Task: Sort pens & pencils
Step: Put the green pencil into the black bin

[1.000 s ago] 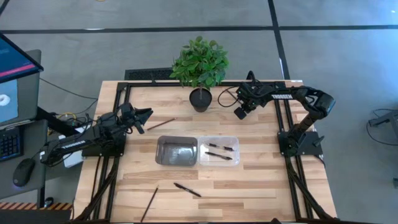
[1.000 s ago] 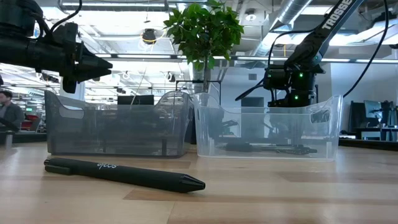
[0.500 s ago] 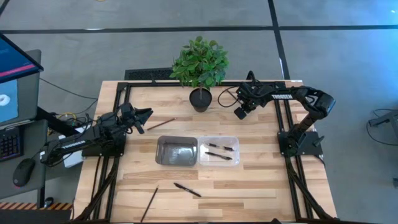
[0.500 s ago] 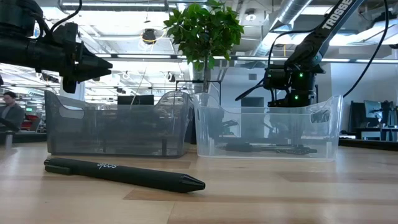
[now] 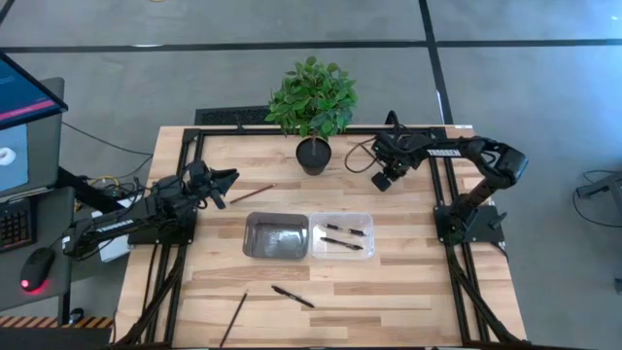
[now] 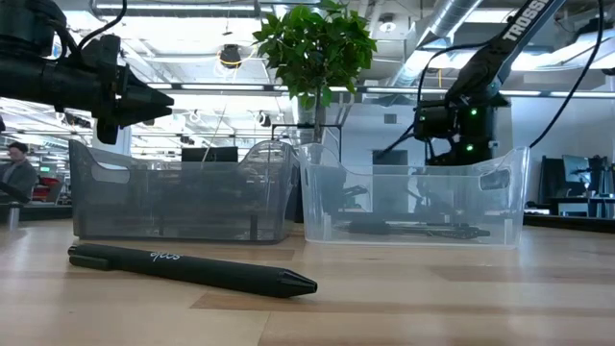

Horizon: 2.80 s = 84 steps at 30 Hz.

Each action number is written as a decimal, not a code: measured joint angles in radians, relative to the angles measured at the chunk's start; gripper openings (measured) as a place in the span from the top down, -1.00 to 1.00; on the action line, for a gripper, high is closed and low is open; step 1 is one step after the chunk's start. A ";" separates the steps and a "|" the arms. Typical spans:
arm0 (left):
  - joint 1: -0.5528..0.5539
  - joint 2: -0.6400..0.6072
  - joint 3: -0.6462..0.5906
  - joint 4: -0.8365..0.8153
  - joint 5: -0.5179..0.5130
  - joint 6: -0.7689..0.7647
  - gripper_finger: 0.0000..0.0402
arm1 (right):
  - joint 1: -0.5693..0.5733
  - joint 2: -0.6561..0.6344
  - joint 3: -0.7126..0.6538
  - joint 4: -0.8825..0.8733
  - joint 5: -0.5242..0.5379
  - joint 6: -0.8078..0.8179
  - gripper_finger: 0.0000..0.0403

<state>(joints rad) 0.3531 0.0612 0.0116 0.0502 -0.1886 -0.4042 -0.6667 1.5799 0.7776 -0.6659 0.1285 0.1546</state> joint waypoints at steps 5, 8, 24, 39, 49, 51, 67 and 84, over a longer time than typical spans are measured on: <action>0.000 0.000 0.000 0.000 0.000 0.000 0.53 | 0.036 -0.080 0.023 -0.073 0.000 0.051 0.74; 0.000 0.000 0.000 0.000 -0.001 0.000 0.53 | 0.065 -0.138 0.038 -0.109 0.000 0.081 0.74; 0.000 0.000 0.000 -0.002 -0.003 0.000 0.53 | 0.411 -0.496 0.091 -0.388 -0.073 0.373 0.73; 0.000 0.000 0.000 -0.001 -0.003 0.052 0.53 | 0.802 -0.522 0.093 0.092 -0.107 0.404 0.73; 0.000 0.000 0.000 -0.001 -0.003 0.052 0.53 | 0.793 -0.316 0.094 0.408 -0.199 0.220 0.73; 0.000 0.000 0.000 -0.002 -0.002 0.052 0.53 | 0.782 -0.268 0.107 0.435 -0.244 0.203 0.73; 0.000 0.000 0.000 -0.009 0.047 0.051 0.53 | 0.769 0.178 0.489 0.394 -0.367 0.081 0.73; 0.000 -0.002 0.000 -0.017 0.099 0.041 0.53 | 0.713 0.426 0.695 0.201 -0.372 0.107 0.73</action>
<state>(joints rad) 0.3531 0.0592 0.0116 0.0327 -0.0898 -0.3629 0.0458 2.0056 1.4731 -0.4651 -0.2431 0.2618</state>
